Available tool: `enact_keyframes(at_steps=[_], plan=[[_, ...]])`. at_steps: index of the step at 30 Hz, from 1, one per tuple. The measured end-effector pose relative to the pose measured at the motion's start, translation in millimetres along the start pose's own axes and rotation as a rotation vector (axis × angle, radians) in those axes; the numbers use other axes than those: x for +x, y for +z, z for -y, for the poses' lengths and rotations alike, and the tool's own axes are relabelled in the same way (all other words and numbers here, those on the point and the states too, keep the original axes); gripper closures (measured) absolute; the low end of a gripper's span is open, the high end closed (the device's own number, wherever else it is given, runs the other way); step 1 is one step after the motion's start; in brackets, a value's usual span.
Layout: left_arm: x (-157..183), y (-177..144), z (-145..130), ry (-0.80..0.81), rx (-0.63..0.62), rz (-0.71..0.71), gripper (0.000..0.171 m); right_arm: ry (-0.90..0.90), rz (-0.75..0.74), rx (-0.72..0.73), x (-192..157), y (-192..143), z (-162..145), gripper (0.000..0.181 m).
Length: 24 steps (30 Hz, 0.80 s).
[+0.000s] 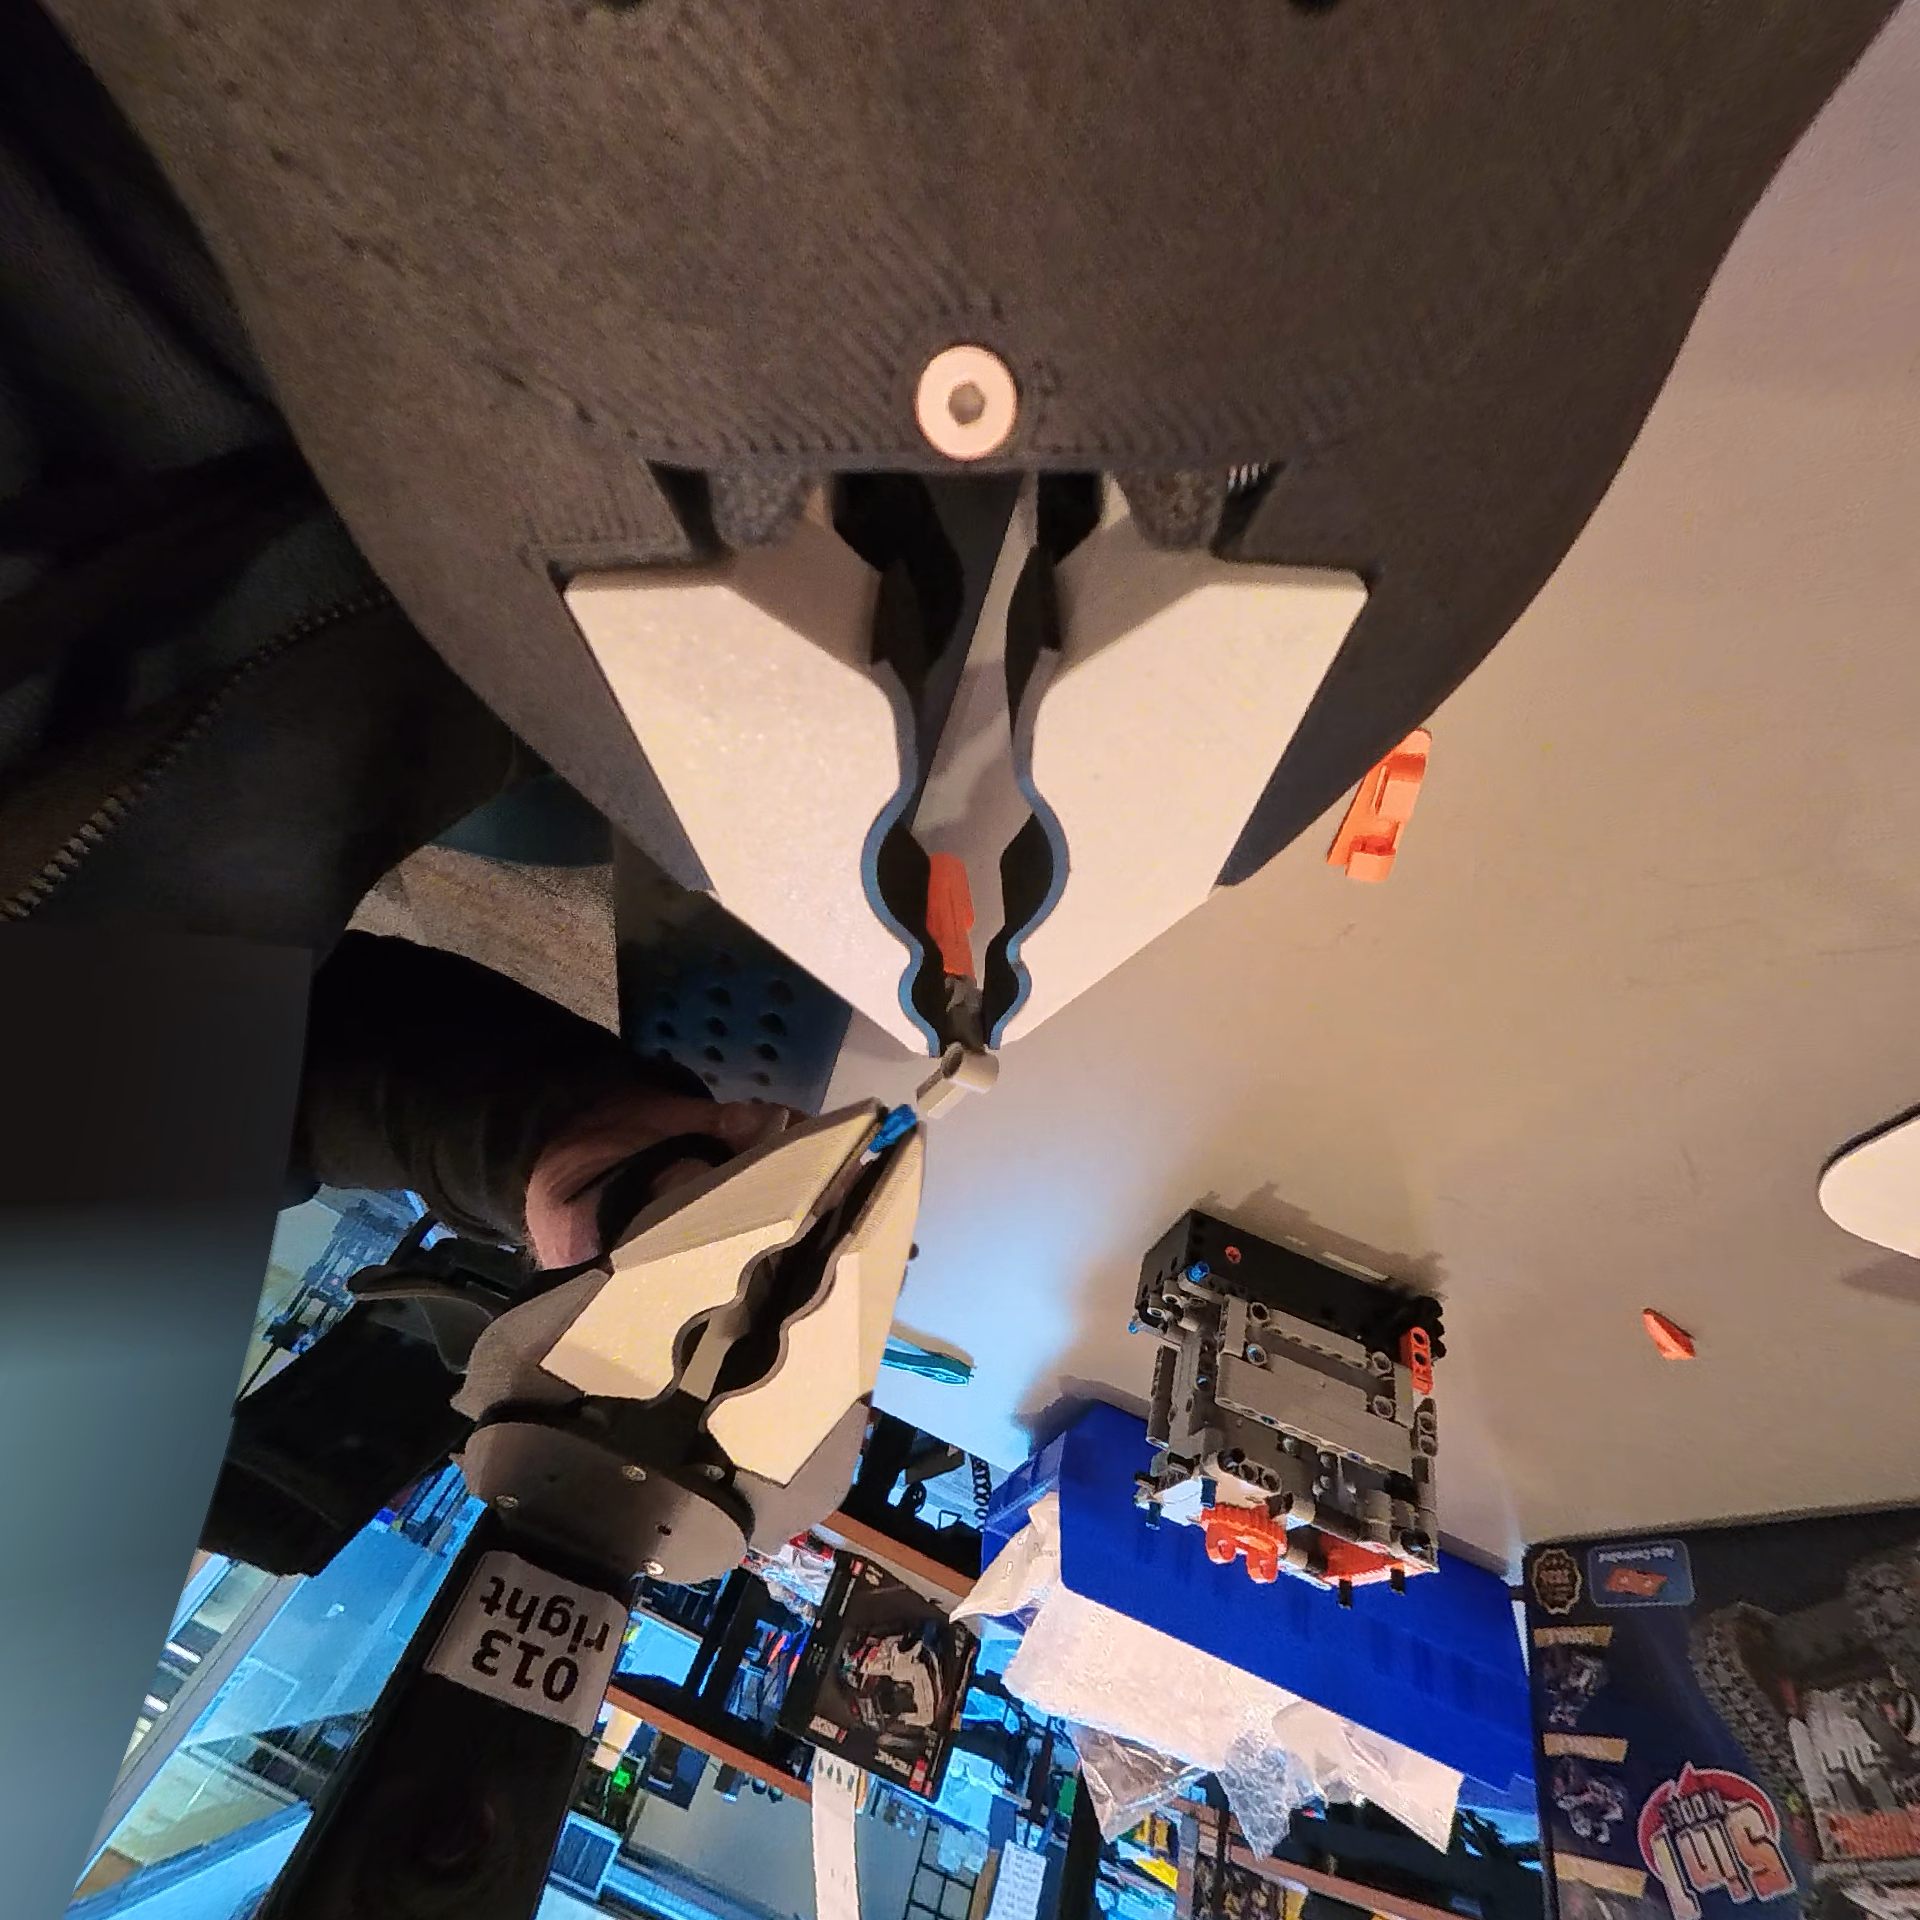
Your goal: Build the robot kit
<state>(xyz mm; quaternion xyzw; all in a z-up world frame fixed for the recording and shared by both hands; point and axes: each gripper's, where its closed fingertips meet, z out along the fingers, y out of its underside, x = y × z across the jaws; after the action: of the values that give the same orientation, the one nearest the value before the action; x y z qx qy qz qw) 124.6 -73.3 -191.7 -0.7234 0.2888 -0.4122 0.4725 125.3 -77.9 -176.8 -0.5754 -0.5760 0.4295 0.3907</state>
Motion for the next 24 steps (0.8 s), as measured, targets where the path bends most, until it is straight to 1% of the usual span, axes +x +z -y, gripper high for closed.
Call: enact_keyframes(at_steps=[5, 9, 12, 16, 24], plan=[[-0.2, 2.8, 0.1, 0.011, -0.004, 0.010, 0.167, -0.025, -0.029, -0.031, 4.4, 1.8, -4.7, 0.179], [-4.9, 5.2, -4.5, 0.065, -0.039, 0.074, 0.168, -0.077, -0.065, -0.096, 6.8, 3.8, -10.7, 0.179], [-8.5, 6.9, -7.7, 0.139, -0.075, 0.140, 0.168, -0.115, -0.082, -0.159, 9.0, 4.9, -15.0, 0.180], [-14.6, 8.3, -14.8, 0.274, -0.155, 0.249, 0.167, -0.159, -0.081, -0.249, 10.9, 8.1, -23.9, 0.180], [-21.3, 10.5, -26.3, 0.403, -0.252, 0.351, 0.168, -0.177, -0.044, -0.305, 10.8, 14.7, -36.1, 0.180]])
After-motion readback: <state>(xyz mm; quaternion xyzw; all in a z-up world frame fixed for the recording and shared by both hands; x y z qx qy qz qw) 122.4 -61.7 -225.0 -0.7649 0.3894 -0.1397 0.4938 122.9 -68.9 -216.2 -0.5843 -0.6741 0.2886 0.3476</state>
